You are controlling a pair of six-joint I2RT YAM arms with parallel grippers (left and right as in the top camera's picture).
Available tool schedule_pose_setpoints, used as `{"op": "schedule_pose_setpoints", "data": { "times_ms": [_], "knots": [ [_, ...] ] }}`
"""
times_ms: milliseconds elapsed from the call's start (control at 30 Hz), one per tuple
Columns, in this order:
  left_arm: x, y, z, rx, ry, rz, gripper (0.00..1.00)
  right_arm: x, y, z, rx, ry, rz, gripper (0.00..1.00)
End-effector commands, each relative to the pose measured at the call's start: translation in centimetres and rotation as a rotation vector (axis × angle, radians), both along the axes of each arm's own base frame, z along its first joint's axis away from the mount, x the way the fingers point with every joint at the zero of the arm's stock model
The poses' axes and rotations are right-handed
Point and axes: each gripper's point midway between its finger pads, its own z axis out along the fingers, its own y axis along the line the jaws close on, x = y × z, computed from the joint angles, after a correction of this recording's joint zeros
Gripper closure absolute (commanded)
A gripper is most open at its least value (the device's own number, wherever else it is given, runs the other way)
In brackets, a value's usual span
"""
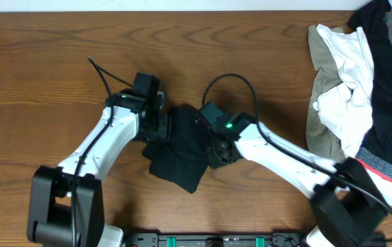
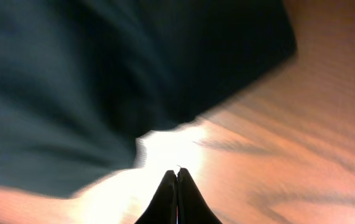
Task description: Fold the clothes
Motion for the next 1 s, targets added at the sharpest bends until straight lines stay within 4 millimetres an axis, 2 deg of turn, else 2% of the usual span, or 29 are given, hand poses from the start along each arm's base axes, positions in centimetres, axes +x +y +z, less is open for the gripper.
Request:
{"op": "schedule_pose_setpoints", "data": {
  "times_ms": [0,67,167,300,400,467,667,833,967],
  "knots": [
    [2.1,0.8,1.6,0.018,-0.092,0.005,0.23,1.1,3.2,5.1,0.216,-0.077,0.072,0.99],
    [2.5,0.5,1.6,-0.02,-0.098,-0.021,0.2,1.3,4.0,5.8,0.264,-0.094,0.092,0.99],
    [2.9,0.0,1.4,-0.112,-0.091,-0.049,0.2,1.5,4.2,5.2,0.261,-0.089,0.092,0.99],
    [3.0,-0.5,1.2,-0.218,-0.073,-0.079,0.2,1.5,4.1,2.7,0.215,-0.042,0.085,0.99],
    [2.7,-1.4,0.9,-0.29,-0.057,-0.133,0.2,1.5,3.9,0.1,0.168,0.005,0.077,0.99],
    [2.6,-1.4,0.1,-0.286,-0.04,-0.152,0.16,1.5,3.8,-1.9,0.14,0.035,0.075,0.99],
    [2.0,-1.3,-3.5,-0.279,0.055,-0.152,0.15,1.7,3.8,-5.6,0.098,0.08,0.067,0.99],
    [1.0,-1.2,-6.3,-0.275,0.15,-0.138,0.15,2.4,2.5,-6.6,0.03,0.056,0.047,0.99],
    [0.2,-1.3,-6.9,-0.286,0.192,-0.134,0.16,3.2,1.3,-6.7,-0.001,0.044,0.02,0.99]
  ]
}}
